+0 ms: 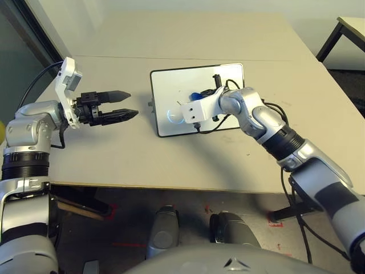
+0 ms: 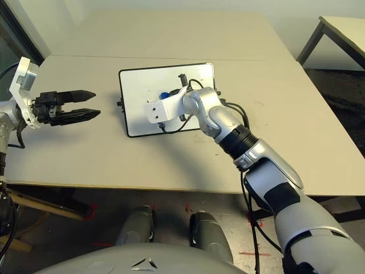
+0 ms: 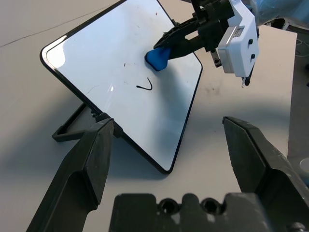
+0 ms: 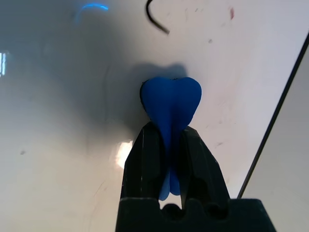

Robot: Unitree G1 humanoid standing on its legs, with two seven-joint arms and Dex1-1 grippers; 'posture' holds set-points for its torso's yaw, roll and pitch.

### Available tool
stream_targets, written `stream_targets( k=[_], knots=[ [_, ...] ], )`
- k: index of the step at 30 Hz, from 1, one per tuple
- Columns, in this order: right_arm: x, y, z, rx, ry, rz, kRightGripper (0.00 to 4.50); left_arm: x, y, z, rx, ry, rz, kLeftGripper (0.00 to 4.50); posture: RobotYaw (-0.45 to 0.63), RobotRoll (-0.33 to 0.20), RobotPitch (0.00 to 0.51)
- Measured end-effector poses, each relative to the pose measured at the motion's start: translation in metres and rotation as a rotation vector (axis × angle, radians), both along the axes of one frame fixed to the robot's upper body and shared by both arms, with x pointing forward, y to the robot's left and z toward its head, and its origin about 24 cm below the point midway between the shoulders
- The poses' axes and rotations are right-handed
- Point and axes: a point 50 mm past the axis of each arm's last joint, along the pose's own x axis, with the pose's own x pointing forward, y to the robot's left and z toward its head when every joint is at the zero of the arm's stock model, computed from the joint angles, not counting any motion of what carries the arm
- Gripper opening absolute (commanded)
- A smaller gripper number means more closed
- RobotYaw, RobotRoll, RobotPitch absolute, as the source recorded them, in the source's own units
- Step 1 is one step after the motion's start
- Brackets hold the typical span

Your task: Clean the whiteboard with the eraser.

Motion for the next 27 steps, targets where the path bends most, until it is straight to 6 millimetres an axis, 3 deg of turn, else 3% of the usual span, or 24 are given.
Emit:
stream_targets(
  k=[5,21,27],
  knots=[
    [-0.002,0.002,0.000,0.002,0.008,0.004,0.32,0.000,0.000,0.000,-0.002,0.000,0.000,4.50,0.30,0.000,0.049],
    [-0.016,0.041,-0.007,0.013,0.020,0.108,0.32,0.001,0.000,0.001,-0.002,-0.005,-0.001,4.50,0.31,0.000,0.041],
    [-0.017,0.045,-0.008,0.008,0.021,0.118,0.32,0.001,0.000,0.001,-0.001,-0.007,-0.001,4.50,0.32,0.000,0.039]
  ],
)
